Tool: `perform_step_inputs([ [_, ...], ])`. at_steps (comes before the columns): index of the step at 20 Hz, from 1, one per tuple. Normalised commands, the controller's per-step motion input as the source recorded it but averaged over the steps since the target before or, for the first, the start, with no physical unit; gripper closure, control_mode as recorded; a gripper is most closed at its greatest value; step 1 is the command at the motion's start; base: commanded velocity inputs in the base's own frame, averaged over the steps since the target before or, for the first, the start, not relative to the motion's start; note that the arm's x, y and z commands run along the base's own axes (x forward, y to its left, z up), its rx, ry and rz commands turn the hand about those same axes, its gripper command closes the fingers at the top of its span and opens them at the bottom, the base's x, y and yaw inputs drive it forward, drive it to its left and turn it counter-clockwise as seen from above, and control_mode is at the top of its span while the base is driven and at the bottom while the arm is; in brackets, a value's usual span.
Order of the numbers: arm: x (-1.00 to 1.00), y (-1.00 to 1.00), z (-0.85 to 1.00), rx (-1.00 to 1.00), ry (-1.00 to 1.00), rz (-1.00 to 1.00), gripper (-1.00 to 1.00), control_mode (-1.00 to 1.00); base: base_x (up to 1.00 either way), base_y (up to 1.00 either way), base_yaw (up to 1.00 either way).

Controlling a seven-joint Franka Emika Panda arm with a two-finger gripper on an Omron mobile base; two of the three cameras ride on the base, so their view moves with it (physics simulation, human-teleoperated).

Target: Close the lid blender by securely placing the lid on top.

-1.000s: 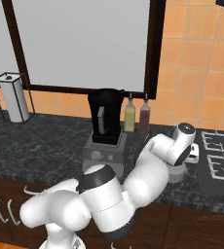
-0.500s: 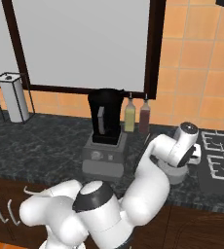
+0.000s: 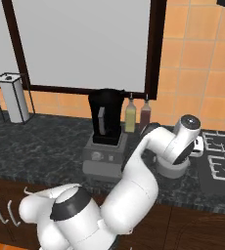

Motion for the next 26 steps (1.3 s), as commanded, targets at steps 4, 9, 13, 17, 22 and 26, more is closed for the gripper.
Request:
perform_step_inputs([
  [4, -0.10, 0.13, 1.00, 0.00, -0.10, 0.00, 1.00, -1.00, 0.00, 0.00, 0.00],
  [9, -0.05, 0.24, 1.00, -0.02, -0.09, 0.00, 1.00, -1.00, 0.00, 0.00, 0.00],
  [13, -0.03, 0.31, 1.00, -0.02, -0.09, 0.00, 1.00, -1.00, 0.00, 0.00, 0.00],
  [17, 0.00, 0.32, 1.00, 0.00, -0.06, 0.02, 1.00, -1.00, 0.00, 0.00, 0.00],
  [22, 0.00, 0.35, 0.95, 0.00, 0.00, 0.04, 1.00, -1.00, 0.00, 0.00, 0.00],
  [26, 0.00, 0.41, 0.80, 0.00, 0.00, 0.06, 1.00, -1.00, 0.00, 0.00, 0.00],
])
